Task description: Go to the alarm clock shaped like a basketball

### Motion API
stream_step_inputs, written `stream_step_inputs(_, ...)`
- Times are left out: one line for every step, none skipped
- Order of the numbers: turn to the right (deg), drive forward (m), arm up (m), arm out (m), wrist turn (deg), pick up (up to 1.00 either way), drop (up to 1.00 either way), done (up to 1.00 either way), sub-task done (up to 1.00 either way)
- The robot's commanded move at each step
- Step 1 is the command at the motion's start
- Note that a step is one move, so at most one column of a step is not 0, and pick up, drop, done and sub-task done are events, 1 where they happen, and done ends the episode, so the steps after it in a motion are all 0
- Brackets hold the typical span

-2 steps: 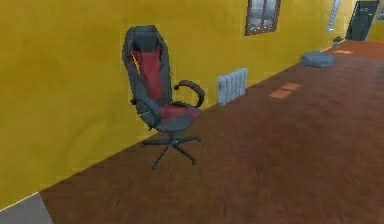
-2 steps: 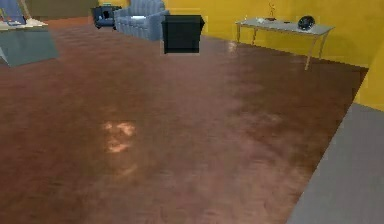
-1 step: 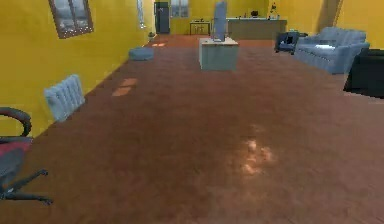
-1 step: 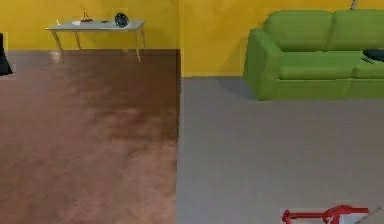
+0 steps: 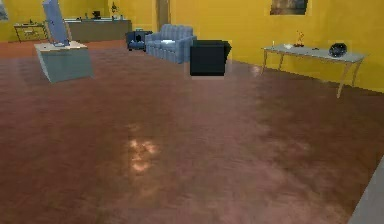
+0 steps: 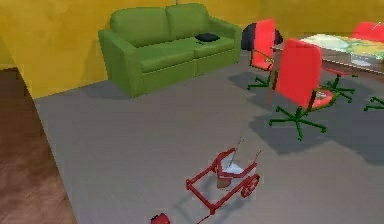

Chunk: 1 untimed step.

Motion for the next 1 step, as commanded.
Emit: stream_step_inputs(0.0, 0.35, 0.00, 0.00, 0.0, 0.00, 0.00, 0.00, 0.00)
